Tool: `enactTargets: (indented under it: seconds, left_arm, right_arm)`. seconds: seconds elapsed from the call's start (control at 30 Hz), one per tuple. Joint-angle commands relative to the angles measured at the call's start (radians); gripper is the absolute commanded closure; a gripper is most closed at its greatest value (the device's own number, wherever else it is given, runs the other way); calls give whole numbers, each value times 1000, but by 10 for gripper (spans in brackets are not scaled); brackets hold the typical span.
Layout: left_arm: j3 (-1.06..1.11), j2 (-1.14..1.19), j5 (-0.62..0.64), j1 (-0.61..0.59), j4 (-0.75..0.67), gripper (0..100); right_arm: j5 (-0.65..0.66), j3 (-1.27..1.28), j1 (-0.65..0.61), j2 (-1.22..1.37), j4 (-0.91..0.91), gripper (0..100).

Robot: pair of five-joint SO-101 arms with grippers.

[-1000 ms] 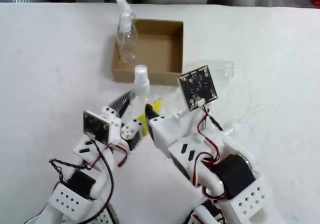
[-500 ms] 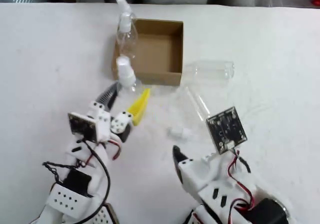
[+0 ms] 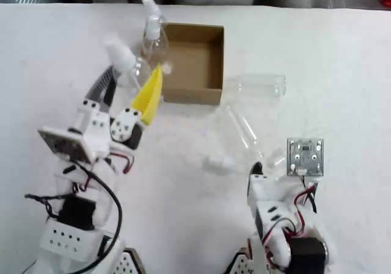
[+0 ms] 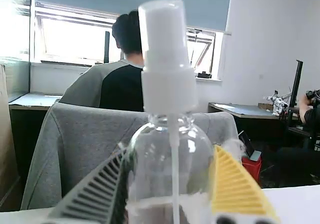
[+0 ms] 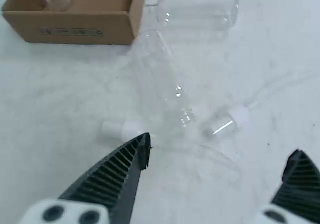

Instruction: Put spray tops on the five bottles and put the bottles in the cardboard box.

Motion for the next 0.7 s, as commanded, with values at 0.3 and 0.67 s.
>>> enactTargets:
  seconds: [0.3, 0.67]
  left_arm:
    - [-427, 599, 6, -4, -103, 823]
    - [-427, 1030, 14, 4, -522, 823]
  right_arm:
    - [6, 325, 269, -84, -171, 622]
    - [15, 405, 275, -102, -183, 622]
